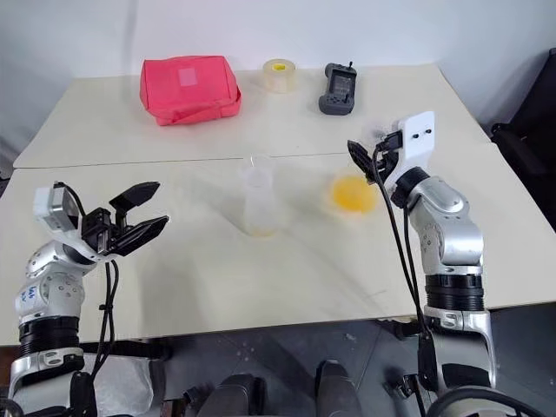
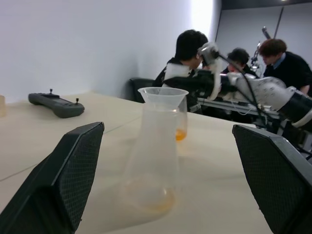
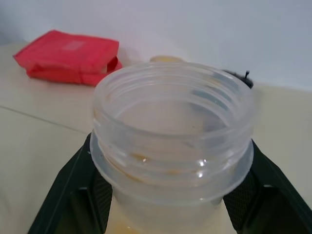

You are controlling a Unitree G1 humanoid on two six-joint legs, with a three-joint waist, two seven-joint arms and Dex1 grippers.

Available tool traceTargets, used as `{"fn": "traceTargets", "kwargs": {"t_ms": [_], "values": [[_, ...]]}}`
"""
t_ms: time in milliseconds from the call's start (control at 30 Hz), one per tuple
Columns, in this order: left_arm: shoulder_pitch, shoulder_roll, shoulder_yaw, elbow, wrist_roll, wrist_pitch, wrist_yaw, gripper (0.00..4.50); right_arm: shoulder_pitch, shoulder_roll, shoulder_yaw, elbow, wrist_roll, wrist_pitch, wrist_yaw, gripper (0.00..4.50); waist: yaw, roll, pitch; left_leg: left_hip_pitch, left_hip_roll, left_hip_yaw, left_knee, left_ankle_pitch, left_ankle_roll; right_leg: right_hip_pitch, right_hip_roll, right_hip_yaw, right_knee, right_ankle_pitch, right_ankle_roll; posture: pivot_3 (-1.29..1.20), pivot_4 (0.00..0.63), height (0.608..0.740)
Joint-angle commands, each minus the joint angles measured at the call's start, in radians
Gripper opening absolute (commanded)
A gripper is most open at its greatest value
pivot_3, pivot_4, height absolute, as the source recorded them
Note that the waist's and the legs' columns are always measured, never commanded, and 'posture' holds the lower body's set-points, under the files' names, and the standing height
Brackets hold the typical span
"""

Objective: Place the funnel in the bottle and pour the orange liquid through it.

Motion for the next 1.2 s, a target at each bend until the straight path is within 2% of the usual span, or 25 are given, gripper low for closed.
{"fn": "traceTargets", "kwargs": {"t_ms": [33, 267, 467, 767, 933, 1033, 1200], "values": [[0.002, 0.011, 0.023, -0.027, -0.025, -0.010, 0.005, 4.50, -0.002, -0.028, 0.039, -0.211, -0.039, 0.079, -0.059, 2.46, 0.001, 0.000, 0.000, 0.000, 0.000, 0.000, 0.000, 0.000, 0.000, 0.000, 0.000, 0.000, 0.000, 0.000, 0.000, 0.00, 0.150, 0.740], [-0.038, -0.019, -0.010, -0.006, -0.021, -0.027, -0.026, 4.50, -0.054, -0.100, 0.174, -0.400, -0.160, 0.210, -0.092, 2.46, 0.002, 0.000, 0.000, 0.000, -0.001, 0.000, 0.000, 0.000, 0.000, 0.000, 0.000, 0.000, 0.000, 0.000, 0.000, 0.00, 0.150, 0.740], [-0.096, -0.021, -0.071, 0.099, 0.032, -0.064, -0.100, 4.50, -0.069, -0.140, 0.288, -0.434, -0.304, 0.180, -0.098, 2.46, 0.002, 0.000, 0.000, 0.000, -0.002, 0.000, 0.000, 0.000, 0.000, 0.000, 0.001, 0.000, 0.000, 0.000, 0.000, 0.00, 0.150, 0.740], [-0.154, 0.017, -0.129, 0.240, 0.125, -0.122, -0.139, 4.50, -0.086, -0.142, 0.425, -0.492, -0.479, 0.151, -0.076, 2.46, -0.002, 0.000, 0.000, -0.001, -0.004, 0.001, -0.001, 0.000, 0.000, -0.002, 0.002, 0.000, 0.000, 0.000, 0.000, 0.00, 0.150, 0.740], [-0.197, 0.018, -0.145, 0.306, 0.155, -0.172, -0.174, 4.50, -0.103, -0.111, 0.505, -0.456, -0.575, 0.105, -0.072, 2.46, 0.000, 0.000, 0.000, -0.001, -0.004, 0.001, -0.001, 0.000, 0.000, -0.002, 0.001, 0.000, 0.000, 0.000, 0.000, 0.00, 0.150, 0.740], [-0.220, 0.013, -0.151, 0.332, 0.165, -0.190, -0.181, 4.50, -0.159, -0.133, 0.560, -0.368, -0.668, 0.053, -0.054, 2.46, -0.001, 0.000, 0.000, -0.001, -0.005, 0.001, -0.001, 0.000, 0.000, -0.002, 0.001, 0.000, 0.001, 0.000, 0.000, 0.00, 0.150, 0.740], [-0.238, 0.009, -0.160, 0.346, 0.173, -0.220, -0.191, 4.50, -0.203, -0.130, 0.570, -0.265, -0.752, -0.052, -0.060, 2.46, -0.001, 0.000, 0.000, -0.001, -0.005, 0.001, -0.001, 0.000, 0.000, -0.003, 0.001, 0.000, 0.001, 0.000, 0.000, 0.00, 0.150, 0.740]]}}
